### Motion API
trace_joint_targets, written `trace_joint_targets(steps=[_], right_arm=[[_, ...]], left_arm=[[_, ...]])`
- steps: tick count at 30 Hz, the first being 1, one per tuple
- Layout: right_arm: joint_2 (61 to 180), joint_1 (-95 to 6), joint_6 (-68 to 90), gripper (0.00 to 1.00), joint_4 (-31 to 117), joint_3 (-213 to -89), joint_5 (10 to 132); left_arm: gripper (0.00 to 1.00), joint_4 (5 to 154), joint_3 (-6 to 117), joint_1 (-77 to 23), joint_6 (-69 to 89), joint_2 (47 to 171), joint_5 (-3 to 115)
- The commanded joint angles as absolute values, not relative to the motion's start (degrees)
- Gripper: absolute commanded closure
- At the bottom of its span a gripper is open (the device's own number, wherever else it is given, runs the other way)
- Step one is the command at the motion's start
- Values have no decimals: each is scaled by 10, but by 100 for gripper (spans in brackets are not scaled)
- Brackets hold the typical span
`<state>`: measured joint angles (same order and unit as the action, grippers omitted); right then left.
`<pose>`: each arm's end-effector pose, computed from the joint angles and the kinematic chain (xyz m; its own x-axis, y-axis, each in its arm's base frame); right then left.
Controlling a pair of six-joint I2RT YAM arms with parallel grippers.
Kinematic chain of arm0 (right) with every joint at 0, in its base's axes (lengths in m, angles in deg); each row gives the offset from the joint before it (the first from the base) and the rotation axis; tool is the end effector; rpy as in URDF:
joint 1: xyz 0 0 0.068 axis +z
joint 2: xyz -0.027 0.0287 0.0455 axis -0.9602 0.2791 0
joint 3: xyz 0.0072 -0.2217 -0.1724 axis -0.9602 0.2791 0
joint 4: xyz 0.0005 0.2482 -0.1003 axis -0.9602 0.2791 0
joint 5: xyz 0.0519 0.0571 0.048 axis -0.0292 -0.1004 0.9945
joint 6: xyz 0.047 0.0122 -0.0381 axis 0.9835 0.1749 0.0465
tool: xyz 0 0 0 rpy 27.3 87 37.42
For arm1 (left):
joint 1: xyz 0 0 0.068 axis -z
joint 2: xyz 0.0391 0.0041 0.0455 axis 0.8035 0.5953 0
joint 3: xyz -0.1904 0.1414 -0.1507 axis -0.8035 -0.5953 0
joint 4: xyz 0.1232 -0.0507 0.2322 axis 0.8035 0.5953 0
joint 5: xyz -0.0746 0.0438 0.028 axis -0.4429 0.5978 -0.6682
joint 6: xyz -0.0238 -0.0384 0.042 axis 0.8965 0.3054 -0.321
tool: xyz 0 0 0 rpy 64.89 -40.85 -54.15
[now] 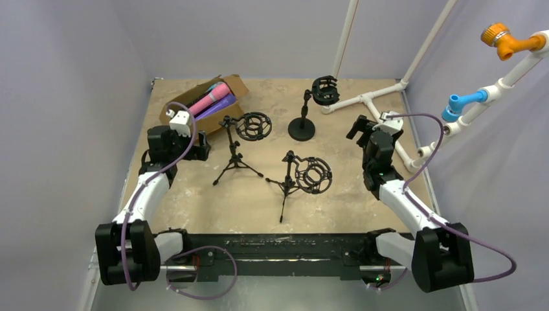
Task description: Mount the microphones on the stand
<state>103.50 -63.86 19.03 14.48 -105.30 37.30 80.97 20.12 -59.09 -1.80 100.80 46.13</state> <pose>0.2577 0.0242 0.2526 -0.0384 0.2293 -0.9726 0.2987 0.9315 0.2078 0.2649 0.0114 0.2311 -0.4915 -0.0383 -0.8701 0.1836 0.9720 -0.1465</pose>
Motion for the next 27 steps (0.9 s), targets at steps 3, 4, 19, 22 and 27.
trace_joint_targets(steps=[3,4,19,22,27], right_arm=[[930,-614,238,1,284,-1128,494],[910,-614,283,1,295,-1135,524],[828,-464,252,1,547,-1303,610],[846,-421,243,1,607,-1347,615],[878,-351,215,1,687,-1423,596]], left_arm=[[0,905,230,-596,-63,933,377],[0,919,235,-596,-66,925,357],[0,1183,393,-596,-131,969,182],[0,1183,386,-596,-134,944,179],[0,1205,397,-596,-138,922,157]])
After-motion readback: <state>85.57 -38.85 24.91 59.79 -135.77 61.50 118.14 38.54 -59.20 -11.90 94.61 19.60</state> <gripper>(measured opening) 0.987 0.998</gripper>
